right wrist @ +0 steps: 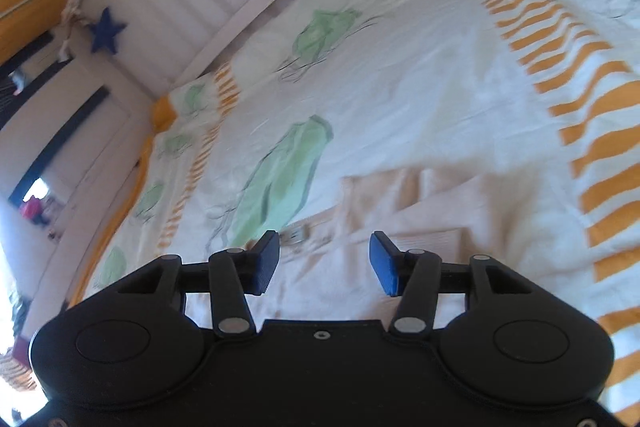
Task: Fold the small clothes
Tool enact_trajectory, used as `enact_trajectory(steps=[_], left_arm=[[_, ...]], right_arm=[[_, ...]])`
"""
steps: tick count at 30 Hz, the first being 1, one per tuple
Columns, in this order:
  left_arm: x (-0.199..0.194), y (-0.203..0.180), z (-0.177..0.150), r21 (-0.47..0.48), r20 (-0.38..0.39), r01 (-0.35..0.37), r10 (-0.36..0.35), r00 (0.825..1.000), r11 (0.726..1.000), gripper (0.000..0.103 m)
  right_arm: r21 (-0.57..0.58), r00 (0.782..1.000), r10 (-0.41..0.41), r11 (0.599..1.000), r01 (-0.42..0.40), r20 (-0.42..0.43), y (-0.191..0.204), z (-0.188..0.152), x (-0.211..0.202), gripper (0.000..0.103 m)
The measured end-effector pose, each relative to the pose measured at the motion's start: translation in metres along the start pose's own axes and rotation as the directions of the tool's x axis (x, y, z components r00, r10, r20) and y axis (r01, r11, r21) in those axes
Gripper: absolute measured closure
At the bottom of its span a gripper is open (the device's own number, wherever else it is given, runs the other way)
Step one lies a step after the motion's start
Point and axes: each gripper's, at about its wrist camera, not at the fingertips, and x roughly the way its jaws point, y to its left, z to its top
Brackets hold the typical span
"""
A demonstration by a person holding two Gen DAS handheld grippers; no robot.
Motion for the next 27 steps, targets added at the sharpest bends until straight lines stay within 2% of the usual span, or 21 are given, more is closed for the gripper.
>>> enact_trajectory(steps=[3,6,8,10,14,15,16,19,21,24,27], left_arm=[[0.000,0.000,0.000,-0.001,-0.003,0.001,-0.001,1.000,1.000,0.000],[0.000,-0.001,0.001,0.000,-0.005,0.002,-0.002,1.000,1.000,0.000],[0.000,-0.001,0.001,-0.002,-0.006,0.006,-0.006,1.000,1.000,0.000],[0.000,0.000,0.001,-0.004,-0.008,0.009,-0.009,1.000,1.000,0.000],[0.001,-0.001,0.001,-0.004,-0.007,0.007,-0.007,1.000,1.000,0.000],[0.001,-0.001,0.001,-0.005,-0.007,0.007,-0.007,1.000,1.000,0.000],[0.001,-0.001,0.001,-0.005,-0.006,0.008,-0.008,1.000,1.000,0.000],[0.001,0.000,0.001,-0.006,-0.008,0.011,-0.011,1.000,1.000,0.000],[0.002,0.000,0.002,-0.006,-0.008,0.010,-0.010,1.000,1.000,0.000],[0.002,-0.001,0.002,-0.005,-0.008,0.009,-0.009,1.000,1.000,0.000],[0.002,-0.001,0.002,-0.005,-0.009,0.010,-0.010,1.000,1.000,0.000]], right_arm=[[-0.049,0.997,-0.082,0.995,0.082,0.003,-0.001,0.000,0.003,0.044],[-0.198,0.985,-0.173,0.966,0.168,-0.008,0.005,-0.001,0.012,0.044],[-0.286,0.978,-0.207,0.939,0.192,-0.023,0.007,-0.003,0.018,0.045],[-0.316,0.978,-0.203,0.932,0.181,-0.039,0.005,-0.005,0.019,0.048],[-0.257,0.979,-0.184,0.954,0.157,-0.083,-0.006,-0.009,0.028,0.053],[-0.233,0.980,-0.179,0.960,0.155,-0.089,-0.009,-0.009,0.031,0.073],[-0.202,0.983,-0.164,0.969,0.144,-0.086,-0.010,-0.008,0.032,0.084],[-0.080,0.998,-0.056,0.995,0.053,-0.033,-0.008,-0.002,0.024,0.084],[-0.003,1.000,0.015,1.000,-0.015,-0.008,-0.004,0.003,0.015,0.084],[0.092,1.000,0.028,0.995,-0.027,-0.006,-0.002,0.006,0.005,0.084],[0.140,1.000,0.019,0.990,-0.018,-0.006,-0.002,0.005,-0.003,0.084]])
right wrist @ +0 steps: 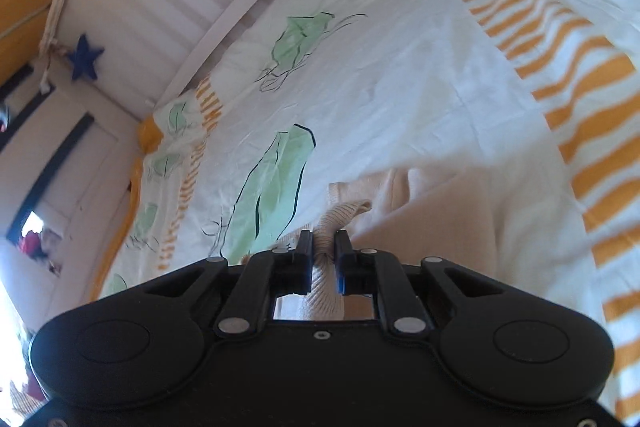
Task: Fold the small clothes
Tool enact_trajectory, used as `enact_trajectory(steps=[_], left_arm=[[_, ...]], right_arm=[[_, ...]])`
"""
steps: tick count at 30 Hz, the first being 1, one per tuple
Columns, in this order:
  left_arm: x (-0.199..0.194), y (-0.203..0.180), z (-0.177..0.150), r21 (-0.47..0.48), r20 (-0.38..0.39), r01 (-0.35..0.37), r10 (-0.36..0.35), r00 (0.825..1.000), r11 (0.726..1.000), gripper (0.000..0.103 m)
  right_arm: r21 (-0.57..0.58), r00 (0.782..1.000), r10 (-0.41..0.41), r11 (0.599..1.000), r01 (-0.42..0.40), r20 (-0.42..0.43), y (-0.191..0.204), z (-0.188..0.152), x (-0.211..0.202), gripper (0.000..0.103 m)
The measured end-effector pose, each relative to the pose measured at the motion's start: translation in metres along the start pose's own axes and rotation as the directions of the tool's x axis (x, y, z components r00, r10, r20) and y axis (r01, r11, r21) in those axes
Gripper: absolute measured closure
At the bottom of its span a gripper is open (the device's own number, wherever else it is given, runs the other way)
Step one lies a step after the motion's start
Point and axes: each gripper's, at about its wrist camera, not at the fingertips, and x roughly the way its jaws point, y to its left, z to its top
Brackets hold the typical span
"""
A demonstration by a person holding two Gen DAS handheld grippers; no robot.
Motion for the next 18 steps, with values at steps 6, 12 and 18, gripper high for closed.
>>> enact_trajectory(steps=[6,12,18], left_arm=[[0.000,0.000,0.000,0.000,0.000,0.000,0.000,1.000,1.000,0.000],[0.001,0.001,0.001,-0.002,-0.003,0.006,-0.006,1.000,1.000,0.000],[0.002,0.001,0.001,-0.003,-0.003,0.010,-0.010,1.000,1.000,0.000]], right_arm=[[-0.113,0.977,-0.211,0.971,0.211,0.014,0.004,0.002,0.014,0.071],[-0.273,0.950,-0.300,0.910,0.313,0.091,0.017,0.000,0.015,0.066],[-0.436,0.890,-0.450,0.789,0.432,0.067,0.016,-0.008,0.028,0.066]])
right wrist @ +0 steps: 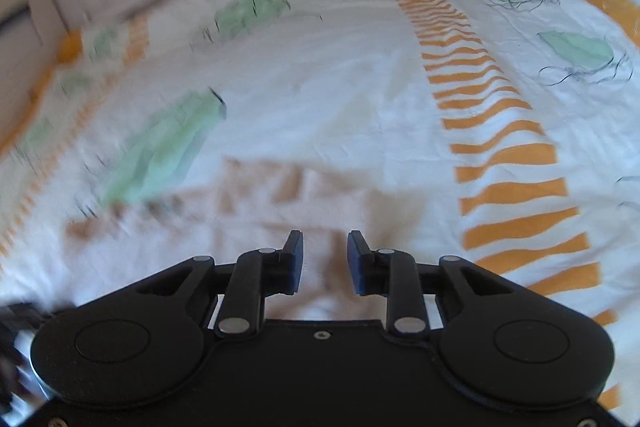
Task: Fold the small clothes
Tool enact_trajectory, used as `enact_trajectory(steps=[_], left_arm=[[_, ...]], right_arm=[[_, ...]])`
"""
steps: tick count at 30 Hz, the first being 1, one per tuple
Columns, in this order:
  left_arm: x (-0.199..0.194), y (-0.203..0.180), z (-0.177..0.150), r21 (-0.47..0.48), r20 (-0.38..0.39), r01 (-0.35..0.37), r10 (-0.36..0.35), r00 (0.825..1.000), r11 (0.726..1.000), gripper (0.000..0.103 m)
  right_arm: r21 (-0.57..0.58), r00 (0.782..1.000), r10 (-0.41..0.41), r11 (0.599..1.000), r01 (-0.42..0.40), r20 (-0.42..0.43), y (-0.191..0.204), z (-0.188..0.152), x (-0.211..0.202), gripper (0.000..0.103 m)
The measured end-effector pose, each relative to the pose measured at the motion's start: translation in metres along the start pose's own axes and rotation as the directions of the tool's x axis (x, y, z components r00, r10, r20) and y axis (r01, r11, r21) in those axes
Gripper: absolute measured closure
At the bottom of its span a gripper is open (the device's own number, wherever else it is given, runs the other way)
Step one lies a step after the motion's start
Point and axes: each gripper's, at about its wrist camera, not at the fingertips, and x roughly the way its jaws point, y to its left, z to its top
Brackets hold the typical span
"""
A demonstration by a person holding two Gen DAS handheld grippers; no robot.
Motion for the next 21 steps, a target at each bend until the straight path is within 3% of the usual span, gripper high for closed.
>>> enact_trajectory(steps=[2,5,7,9,11,13,16,21], left_arm=[[0.000,0.000,0.000,-0.001,-0.001,-0.002,0.002,1.000,1.000,0.000],[-0.001,-0.001,0.000,-0.001,0.000,-0.002,0.002,1.000,1.000,0.000],[-0.001,-0.001,0.000,-0.002,-0.001,0.000,0.000,1.000,1.000,0.000],[-0.001,-0.001,0.000,-0.003,-0.002,0.000,0.000,1.000,1.000,0.000],[0.000,-0.001,0.000,-0.003,-0.001,0.000,0.000,1.000,1.000,0.000],[0.000,-0.001,0.001,-0.003,-0.002,0.000,0.000,1.000,1.000,0.000],[0.000,-0.001,0.001,-0.003,-0.002,0.000,0.000,1.000,1.000,0.000],[0.000,-0.001,0.001,-0.004,-0.002,0.000,0.000,1.000,1.000,0.000]], right_arm=[[-0.095,0.997,-0.070,0.993,0.069,-0.014,0.005,-0.003,0.003,0.066],[-0.157,0.999,-0.037,0.987,0.034,-0.018,0.009,-0.009,0.007,0.066],[-0.153,1.000,0.019,0.988,-0.022,-0.023,0.011,-0.010,0.005,0.066],[-0.091,0.991,0.131,0.987,-0.132,-0.018,0.009,-0.006,-0.002,0.066],[0.044,0.959,0.282,0.958,-0.283,0.031,-0.002,-0.002,-0.010,0.064],[0.123,0.937,0.339,0.930,-0.348,0.088,-0.010,0.000,-0.017,0.055],[0.142,0.941,0.321,0.932,-0.335,0.112,-0.016,0.001,-0.020,0.054],[0.108,0.962,0.267,0.956,-0.272,0.058,-0.013,-0.001,-0.014,0.054]])
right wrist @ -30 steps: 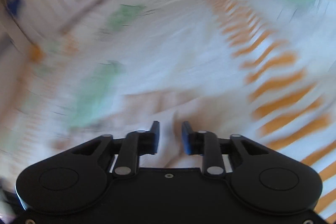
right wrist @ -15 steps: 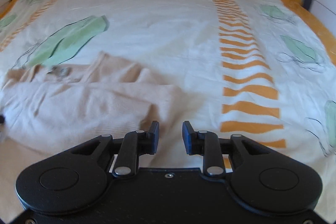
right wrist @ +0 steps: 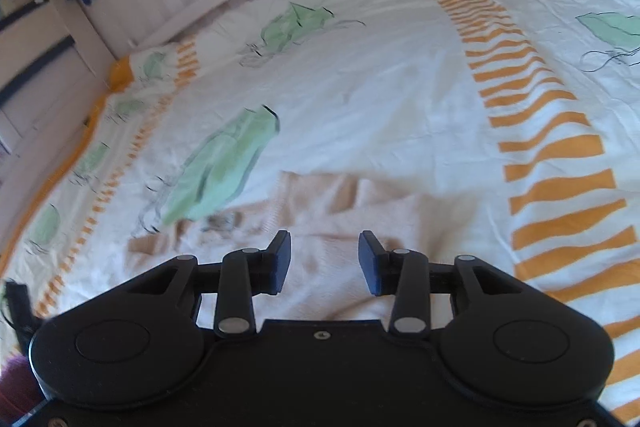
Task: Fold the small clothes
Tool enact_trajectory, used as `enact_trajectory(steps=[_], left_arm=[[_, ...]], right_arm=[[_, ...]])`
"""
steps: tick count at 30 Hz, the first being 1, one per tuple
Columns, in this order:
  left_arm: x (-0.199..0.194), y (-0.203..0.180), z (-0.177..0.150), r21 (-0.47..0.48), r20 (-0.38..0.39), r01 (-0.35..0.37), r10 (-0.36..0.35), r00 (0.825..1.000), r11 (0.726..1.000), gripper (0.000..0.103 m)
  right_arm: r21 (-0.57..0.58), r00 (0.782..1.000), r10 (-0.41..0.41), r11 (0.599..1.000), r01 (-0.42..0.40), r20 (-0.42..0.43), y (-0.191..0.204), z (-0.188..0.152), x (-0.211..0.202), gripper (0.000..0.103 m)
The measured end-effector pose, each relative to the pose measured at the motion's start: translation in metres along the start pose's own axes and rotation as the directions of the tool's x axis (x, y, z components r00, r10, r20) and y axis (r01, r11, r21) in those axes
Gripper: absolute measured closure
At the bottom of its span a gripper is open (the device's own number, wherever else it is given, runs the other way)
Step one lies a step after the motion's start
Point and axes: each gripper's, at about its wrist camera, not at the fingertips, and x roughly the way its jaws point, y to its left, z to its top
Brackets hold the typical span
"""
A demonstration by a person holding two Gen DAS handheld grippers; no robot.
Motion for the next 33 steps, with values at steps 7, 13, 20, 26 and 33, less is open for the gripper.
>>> enact_trajectory(steps=[7,13,20,26,33], left_arm=[[0.000,0.000,0.000,-0.001,-0.001,0.004,-0.004,1.000,1.000,0.000],[0.001,0.001,0.001,-0.003,-0.001,0.007,-0.007,1.000,1.000,0.000],[0.001,0.001,0.001,-0.002,0.000,0.007,-0.007,1.000,1.000,0.000],[0.002,0.001,0.001,-0.003,0.000,0.007,-0.007,1.000,1.000,0.000],[0.001,0.001,0.001,-0.005,-0.001,0.010,-0.010,1.000,1.000,0.000]], right_arm=[[-0.129,0.992,-0.078,0.989,0.065,-0.102,0.005,-0.012,0.032,0.048],[0.156,0.989,0.104,0.984,-0.087,-0.101,-0.011,-0.005,0.017,0.077],[0.285,0.995,0.088,0.956,-0.069,-0.054,-0.025,-0.005,0.002,0.062],[0.112,0.997,-0.037,0.993,0.044,-0.070,-0.012,0.000,0.002,0.062],[-0.072,0.988,-0.116,0.991,0.109,-0.101,0.004,-0.005,0.015,0.057]])
